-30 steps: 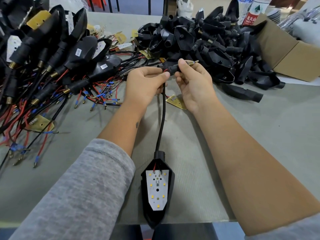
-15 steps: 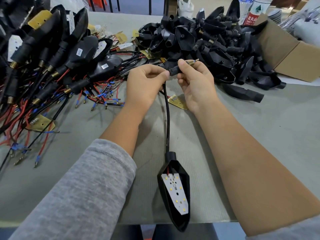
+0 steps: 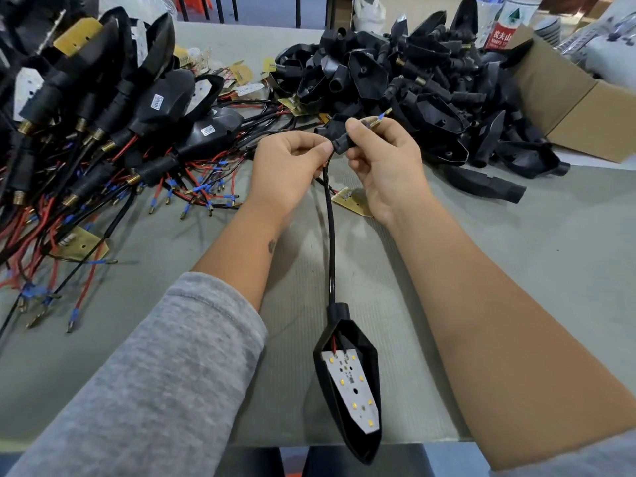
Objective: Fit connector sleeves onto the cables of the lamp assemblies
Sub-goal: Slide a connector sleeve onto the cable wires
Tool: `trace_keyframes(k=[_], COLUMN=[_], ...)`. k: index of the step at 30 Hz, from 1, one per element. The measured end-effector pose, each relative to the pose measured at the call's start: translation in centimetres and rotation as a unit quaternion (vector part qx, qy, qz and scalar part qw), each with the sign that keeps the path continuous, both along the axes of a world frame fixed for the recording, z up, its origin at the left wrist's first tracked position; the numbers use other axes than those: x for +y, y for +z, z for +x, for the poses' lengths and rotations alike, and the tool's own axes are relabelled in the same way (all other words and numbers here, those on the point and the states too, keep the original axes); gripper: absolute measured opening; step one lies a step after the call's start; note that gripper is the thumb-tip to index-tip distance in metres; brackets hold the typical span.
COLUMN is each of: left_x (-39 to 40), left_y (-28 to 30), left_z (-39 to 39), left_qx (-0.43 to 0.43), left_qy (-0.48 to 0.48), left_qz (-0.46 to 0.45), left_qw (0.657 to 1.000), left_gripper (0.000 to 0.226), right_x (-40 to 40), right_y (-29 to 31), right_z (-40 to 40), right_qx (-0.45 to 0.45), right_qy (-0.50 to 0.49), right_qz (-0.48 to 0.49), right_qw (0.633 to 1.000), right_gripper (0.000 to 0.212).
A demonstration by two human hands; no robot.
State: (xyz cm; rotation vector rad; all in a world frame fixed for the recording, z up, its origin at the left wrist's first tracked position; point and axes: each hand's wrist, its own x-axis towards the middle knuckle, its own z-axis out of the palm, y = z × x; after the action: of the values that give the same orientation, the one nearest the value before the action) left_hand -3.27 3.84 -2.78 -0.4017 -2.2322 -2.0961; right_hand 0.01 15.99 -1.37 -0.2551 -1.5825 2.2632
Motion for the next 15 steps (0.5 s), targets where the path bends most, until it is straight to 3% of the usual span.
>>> trace_keyframes(k=[7, 9, 12, 15], left_x=[1.1, 1.3, 0.9, 0.8], left_y=[0.6, 0.5, 0.4, 0.4], left_z=[0.5, 0.7, 0.8, 0.8], left_qx=[-0.069, -0.074, -0.053, -0.033], left_qy=[0.004, 0.006, 0.004, 0.001], left_qz=[0.104, 0.093, 0.058, 0.029], left_qw=[0.992, 0.993, 0.997, 0.999], left_gripper=[0.005, 0.011, 0.003, 0.015], right_x=[-0.1, 0.0, 0.1, 0.0], right_y=[-0.1, -0.1, -0.2, -0.4], right_z=[-0.2, -0.4, -0.5, -0.5], right_qx=[0.015, 0.016, 0.01, -0.003], right_qy=[-0.005, -0.021, -0.027, -0.03], right_qz=[-0.062, -0.07, -0.046, 0.008], right_qw=[0.998, 0.997, 0.999, 1.0], right_gripper=[0.015, 0.016, 0.017, 0.016])
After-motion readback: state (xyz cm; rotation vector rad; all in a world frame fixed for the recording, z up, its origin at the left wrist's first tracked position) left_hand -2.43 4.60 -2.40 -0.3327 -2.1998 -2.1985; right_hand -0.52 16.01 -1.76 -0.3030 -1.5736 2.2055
